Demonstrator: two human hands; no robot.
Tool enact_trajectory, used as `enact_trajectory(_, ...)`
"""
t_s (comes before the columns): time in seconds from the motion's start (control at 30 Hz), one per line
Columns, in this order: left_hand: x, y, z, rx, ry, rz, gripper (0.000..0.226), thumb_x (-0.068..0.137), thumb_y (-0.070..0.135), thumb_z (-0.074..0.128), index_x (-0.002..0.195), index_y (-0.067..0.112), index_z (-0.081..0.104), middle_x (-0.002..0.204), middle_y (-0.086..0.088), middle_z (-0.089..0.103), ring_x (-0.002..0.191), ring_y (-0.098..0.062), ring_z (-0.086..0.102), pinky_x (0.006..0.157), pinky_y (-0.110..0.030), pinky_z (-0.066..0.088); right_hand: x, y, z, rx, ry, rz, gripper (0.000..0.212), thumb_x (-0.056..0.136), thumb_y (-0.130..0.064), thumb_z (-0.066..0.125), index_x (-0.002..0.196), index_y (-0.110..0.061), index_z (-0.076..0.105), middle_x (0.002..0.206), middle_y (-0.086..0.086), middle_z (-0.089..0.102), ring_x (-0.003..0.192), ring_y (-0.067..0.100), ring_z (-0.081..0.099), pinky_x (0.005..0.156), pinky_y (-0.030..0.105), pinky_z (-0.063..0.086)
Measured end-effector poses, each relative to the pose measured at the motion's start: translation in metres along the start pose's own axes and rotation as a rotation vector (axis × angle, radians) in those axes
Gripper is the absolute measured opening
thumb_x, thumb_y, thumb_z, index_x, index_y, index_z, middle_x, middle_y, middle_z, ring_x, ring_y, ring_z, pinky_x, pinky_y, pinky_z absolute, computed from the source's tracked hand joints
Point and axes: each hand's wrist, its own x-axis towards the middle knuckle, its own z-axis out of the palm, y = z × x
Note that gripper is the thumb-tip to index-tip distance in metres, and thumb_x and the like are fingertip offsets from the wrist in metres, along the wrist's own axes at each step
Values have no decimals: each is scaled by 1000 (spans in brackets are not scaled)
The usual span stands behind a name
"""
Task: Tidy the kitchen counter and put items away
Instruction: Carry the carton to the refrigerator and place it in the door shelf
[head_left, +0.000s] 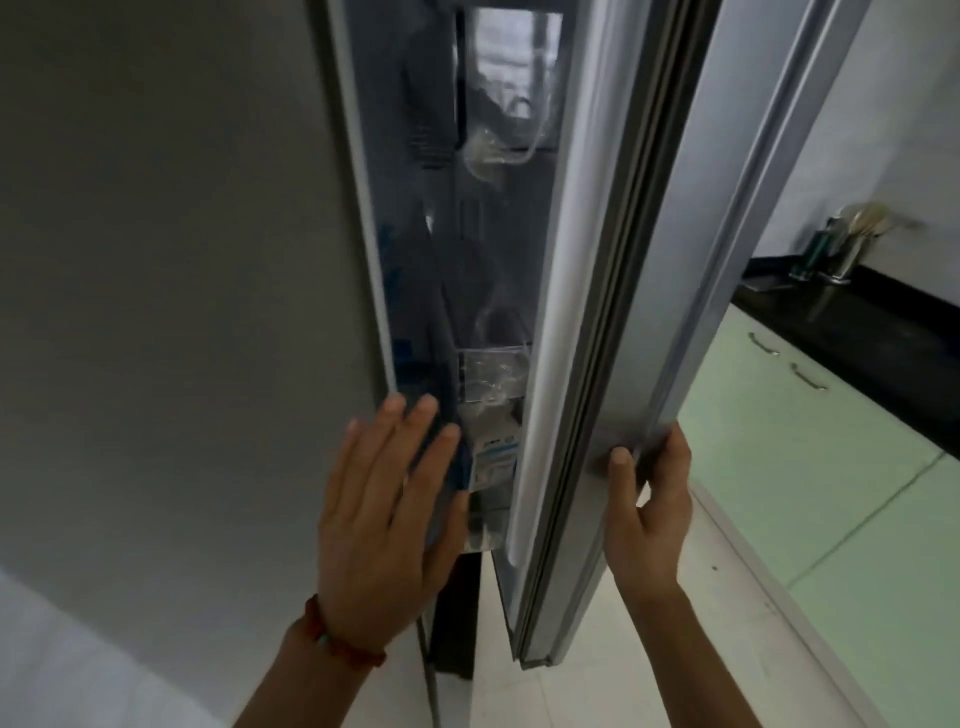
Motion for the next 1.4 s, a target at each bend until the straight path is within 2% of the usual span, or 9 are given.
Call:
enact_trajectory(0.1,4,-27,-7,117,119,-53,49,92,31,41,136,12,30,148,-4,26,143,-13,10,118,-38,15,-5,-18,20,13,-6,-19,57,83,-41,38,130,-9,39,88,-3,54,73,-12,51,65,-3,38)
enact_trajectory(0.27,-2,-70,19,222,80,-56,63,92,42,32,145,20,4,156,8,-8,144,-15,-1,118,-41,4,-26,-35,55,-29,-93,-42,54,86,-55,36,132,-26,37,101,8,62,85,10,57,72,-1,41)
enact_trajectory(0.43,-9,-81,32,248,124,-11,61,93,42,27,145,20,4,156,6,-7,144,-16,-3,119,-41,-1,-41,-42,86,-54,-222,-62,66,84,-66,33,138,-29,29,128,10,58,115,23,58,93,43,52)
enact_trajectory(0.57,-9,-81,30,198,129,-11,60,93,40,29,145,21,5,156,8,-7,144,-14,-2,119,-39,-1,-43,-41,92,-41,-226,-25,77,82,-70,31,139,-19,31,131,10,56,118,23,56,94,48,51)
enact_trajectory(0.8,-11,-66,23,111,96,-84,64,91,44,34,145,24,5,155,11,-9,144,-13,-4,119,-38,1,-44,-32,63,-168,-289,-78,52,84,-67,28,132,-44,32,139,-14,39,126,-21,30,101,0,26)
enact_trajectory(1.03,-21,19,13,-249,127,-58,33,92,30,39,118,10,45,142,0,37,138,-12,26,106,-40,32,-72,4,-35,-388,-205,16,59,88,-60,28,131,-24,45,139,-10,42,129,-13,28,95,-9,20)
enact_trajectory(1.17,-30,82,33,-496,-100,63,28,89,24,45,113,11,53,118,-9,61,116,-20,50,94,-35,45,-92,17,-116,-538,-85,150,61,83,-55,33,130,-19,49,137,-12,42,117,-22,29,79,-11,29)
enact_trajectory(1.3,-56,144,70,-672,-640,-5,39,87,40,42,116,16,55,114,-5,65,110,-14,55,91,-31,50,-128,34,-209,-674,-9,398,59,83,-56,34,132,-25,45,142,-8,45,109,20,60,84,28,47)
enact_trajectory(1.4,-97,201,97,-746,-1004,-114,49,80,44,42,108,11,63,109,-7,67,106,-20,59,90,-24,46,-169,51,-287,-760,42,611,45,91,-39,46,133,-23,44,144,-5,42,106,29,60,88,31,46)
